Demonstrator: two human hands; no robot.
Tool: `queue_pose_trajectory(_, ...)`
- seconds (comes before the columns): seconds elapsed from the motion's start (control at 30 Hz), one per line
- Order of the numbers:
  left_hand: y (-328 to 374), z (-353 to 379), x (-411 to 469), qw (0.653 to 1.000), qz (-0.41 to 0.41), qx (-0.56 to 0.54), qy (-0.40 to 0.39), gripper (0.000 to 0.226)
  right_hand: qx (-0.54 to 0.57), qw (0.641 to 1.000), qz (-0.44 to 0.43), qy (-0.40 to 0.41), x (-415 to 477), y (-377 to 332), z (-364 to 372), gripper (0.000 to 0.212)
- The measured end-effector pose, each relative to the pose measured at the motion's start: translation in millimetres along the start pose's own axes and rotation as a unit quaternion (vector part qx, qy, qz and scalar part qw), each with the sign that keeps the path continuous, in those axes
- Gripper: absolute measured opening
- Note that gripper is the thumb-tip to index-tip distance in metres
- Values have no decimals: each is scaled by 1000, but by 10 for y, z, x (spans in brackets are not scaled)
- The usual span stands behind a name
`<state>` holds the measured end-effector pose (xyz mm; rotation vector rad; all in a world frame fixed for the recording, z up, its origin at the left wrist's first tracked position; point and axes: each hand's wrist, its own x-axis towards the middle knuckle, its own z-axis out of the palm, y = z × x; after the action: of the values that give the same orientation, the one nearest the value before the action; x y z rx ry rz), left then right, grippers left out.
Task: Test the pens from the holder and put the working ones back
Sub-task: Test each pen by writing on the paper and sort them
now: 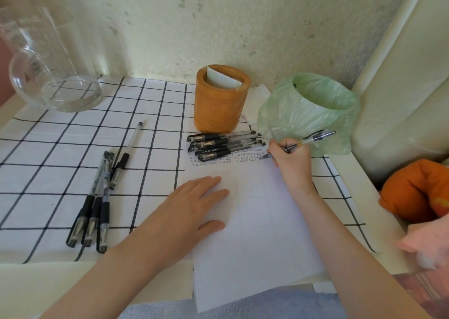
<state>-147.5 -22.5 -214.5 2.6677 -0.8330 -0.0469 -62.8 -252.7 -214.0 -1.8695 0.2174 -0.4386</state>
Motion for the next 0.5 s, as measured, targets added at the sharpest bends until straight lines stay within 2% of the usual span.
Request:
queue_pose_trajectory(0.27,24,-29,-8,999,-10,35,-11,57,-13,1000,-4,1,0,14,3,31)
queue_pose_trajectory(0.5,45,-52,-8,999,-13,44,-18,56,-16,1000,-6,-2,6,23,4,34)
